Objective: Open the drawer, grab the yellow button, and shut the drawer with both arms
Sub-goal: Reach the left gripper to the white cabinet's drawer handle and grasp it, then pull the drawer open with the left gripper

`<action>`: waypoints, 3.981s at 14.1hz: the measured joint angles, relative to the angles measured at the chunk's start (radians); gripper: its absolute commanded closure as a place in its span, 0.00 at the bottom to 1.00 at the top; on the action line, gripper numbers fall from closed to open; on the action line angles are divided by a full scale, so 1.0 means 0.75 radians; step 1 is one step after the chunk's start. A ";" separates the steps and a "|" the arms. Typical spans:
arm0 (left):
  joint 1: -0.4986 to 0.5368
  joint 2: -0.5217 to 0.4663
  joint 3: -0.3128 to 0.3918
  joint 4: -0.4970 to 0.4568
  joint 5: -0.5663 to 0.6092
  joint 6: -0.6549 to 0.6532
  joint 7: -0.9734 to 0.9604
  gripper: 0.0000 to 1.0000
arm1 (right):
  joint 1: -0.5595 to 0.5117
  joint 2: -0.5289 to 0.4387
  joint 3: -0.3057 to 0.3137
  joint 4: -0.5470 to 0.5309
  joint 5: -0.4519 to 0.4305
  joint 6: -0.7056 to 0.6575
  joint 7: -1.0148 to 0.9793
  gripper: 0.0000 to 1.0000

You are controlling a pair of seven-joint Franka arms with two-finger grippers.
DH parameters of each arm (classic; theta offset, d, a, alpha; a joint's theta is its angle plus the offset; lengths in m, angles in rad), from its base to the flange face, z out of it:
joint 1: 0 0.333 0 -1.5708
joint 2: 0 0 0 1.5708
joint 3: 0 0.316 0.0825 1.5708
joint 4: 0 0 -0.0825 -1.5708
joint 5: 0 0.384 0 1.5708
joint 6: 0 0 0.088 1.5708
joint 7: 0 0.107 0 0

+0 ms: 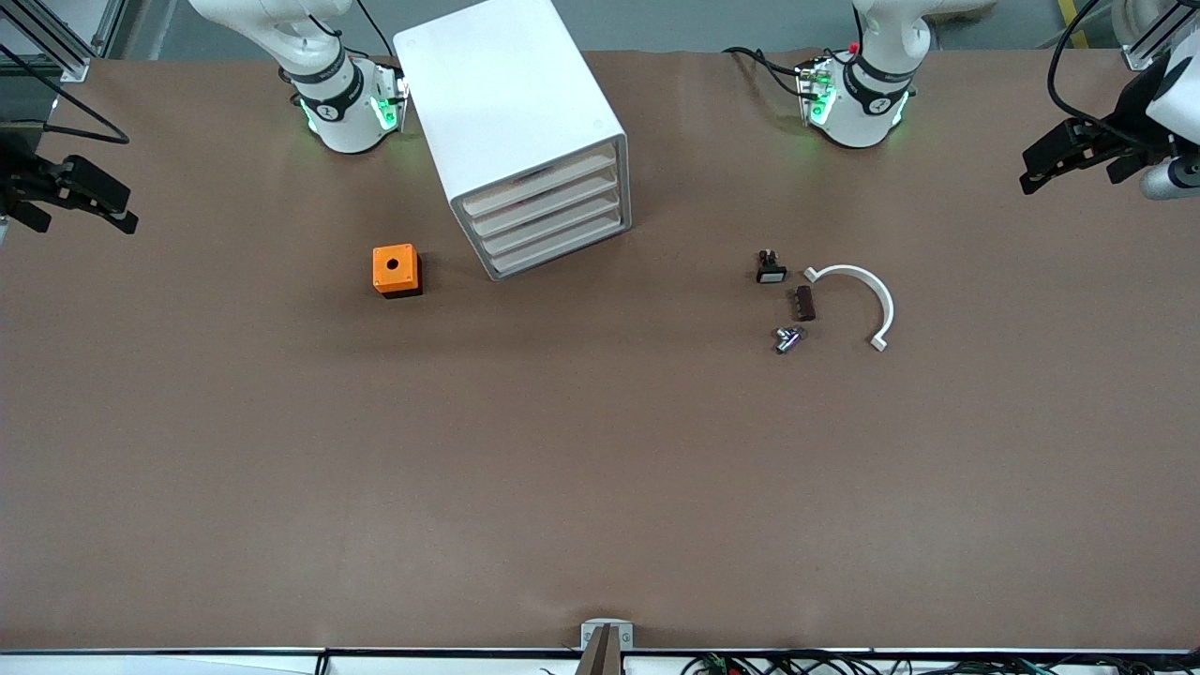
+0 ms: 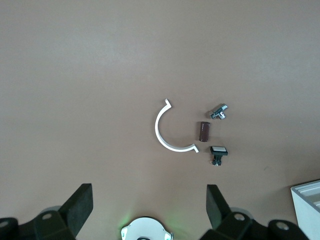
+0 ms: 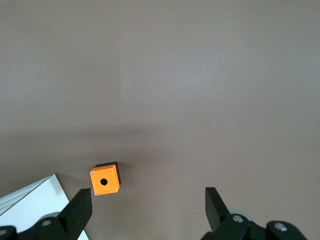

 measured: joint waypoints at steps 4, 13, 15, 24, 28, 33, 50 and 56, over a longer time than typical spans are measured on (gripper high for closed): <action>-0.001 0.006 -0.032 0.005 0.000 0.008 0.000 0.00 | 0.000 0.000 0.002 0.000 -0.001 0.000 0.000 0.00; -0.066 0.357 -0.137 0.155 -0.008 0.046 -0.232 0.00 | 0.000 0.038 0.001 0.077 -0.007 -0.026 0.000 0.00; -0.156 0.523 -0.149 0.232 -0.008 0.082 -0.469 0.00 | -0.001 0.073 -0.001 0.128 -0.008 -0.046 0.000 0.00; -0.552 0.933 -0.160 0.303 -0.132 0.367 -1.592 0.00 | -0.003 0.108 -0.011 0.185 -0.010 -0.002 0.000 0.00; -0.727 1.035 -0.162 0.310 -0.290 0.439 -2.156 0.00 | -0.003 0.108 -0.010 0.186 -0.010 -0.002 0.000 0.00; -0.773 1.053 -0.157 0.332 -0.704 0.447 -2.642 0.00 | 0.007 0.125 0.000 0.185 -0.010 -0.005 0.000 0.00; -0.798 1.209 -0.155 0.319 -1.140 0.189 -3.023 0.47 | 0.029 0.140 -0.001 0.187 -0.010 0.007 0.000 0.00; -0.821 1.239 -0.156 0.317 -1.177 0.158 -3.024 0.48 | 0.027 0.140 -0.002 0.188 -0.010 0.009 0.000 0.00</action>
